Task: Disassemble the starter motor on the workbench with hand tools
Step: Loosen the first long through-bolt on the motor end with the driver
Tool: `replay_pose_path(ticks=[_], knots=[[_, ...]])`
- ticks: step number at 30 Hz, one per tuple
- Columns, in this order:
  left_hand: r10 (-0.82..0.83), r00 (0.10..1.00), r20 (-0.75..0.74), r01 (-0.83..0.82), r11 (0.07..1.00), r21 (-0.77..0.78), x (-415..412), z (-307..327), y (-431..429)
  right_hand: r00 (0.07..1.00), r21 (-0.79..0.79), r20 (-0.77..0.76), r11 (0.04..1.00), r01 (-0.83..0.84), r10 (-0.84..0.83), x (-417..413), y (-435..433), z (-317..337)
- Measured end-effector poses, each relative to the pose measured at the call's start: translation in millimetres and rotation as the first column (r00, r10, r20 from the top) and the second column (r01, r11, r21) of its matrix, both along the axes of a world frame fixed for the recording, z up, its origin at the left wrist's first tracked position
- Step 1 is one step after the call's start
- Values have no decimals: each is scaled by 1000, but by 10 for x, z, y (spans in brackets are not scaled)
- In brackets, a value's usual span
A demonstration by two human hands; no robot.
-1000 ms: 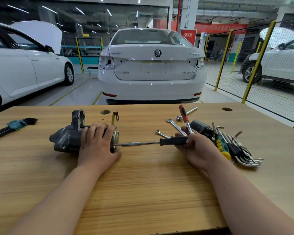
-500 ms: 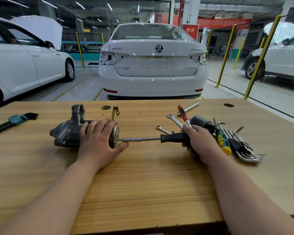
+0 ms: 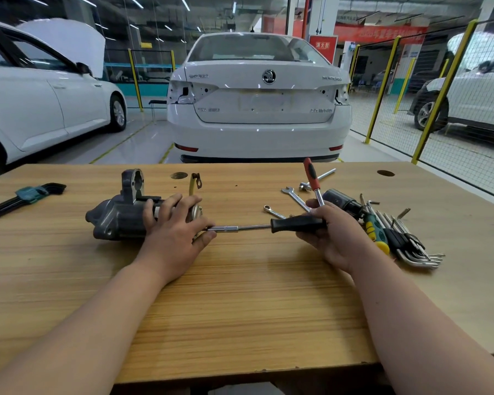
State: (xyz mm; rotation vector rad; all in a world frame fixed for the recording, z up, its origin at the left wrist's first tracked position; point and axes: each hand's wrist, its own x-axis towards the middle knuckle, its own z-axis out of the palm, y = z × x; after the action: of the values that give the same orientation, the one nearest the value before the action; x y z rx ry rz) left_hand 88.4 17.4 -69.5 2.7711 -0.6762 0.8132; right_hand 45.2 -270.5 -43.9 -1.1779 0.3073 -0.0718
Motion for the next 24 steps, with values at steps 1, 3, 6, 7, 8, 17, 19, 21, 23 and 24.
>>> replay_pose_path(ticks=[1,3,6,7,8,17,19,21,23,24], knots=[[-3,1000,5,3,1000,-3,2,-2,1,999,-82,-25,996,23,-25,11,25,-1],[-16,1000,12,16,1000,-18,3,1,4,997,-211,-33,975,63,-72,42,66,-14],[-17,1000,3,17,1000,-13,9,4,8,991,-416,-84,908,59,-103,34,74,7],[-14,1000,0,14,1000,-14,15,4,7,987,-538,-118,842,29,-109,27,54,17],[-15,1000,-3,15,1000,-17,18,3,3,984,-628,-128,778,18,-126,19,31,17],[-1,1000,2,1,1000,-11,48,-15,3,988,-581,-101,813,39,-120,-2,-48,26],[18,1000,-6,-18,1000,-6,53,-21,2,989,-516,-98,855,45,-112,-6,-43,44],[32,999,-17,-32,999,-7,60,-15,-6,991,-408,-62,909,80,-115,-12,-59,46],[43,999,-27,-43,999,-1,63,-3,-14,994,-287,-18,952,101,-111,-16,-79,47],[44,999,-29,-44,999,3,63,-1,-16,994,-242,-2,965,102,-106,-23,-87,47]])
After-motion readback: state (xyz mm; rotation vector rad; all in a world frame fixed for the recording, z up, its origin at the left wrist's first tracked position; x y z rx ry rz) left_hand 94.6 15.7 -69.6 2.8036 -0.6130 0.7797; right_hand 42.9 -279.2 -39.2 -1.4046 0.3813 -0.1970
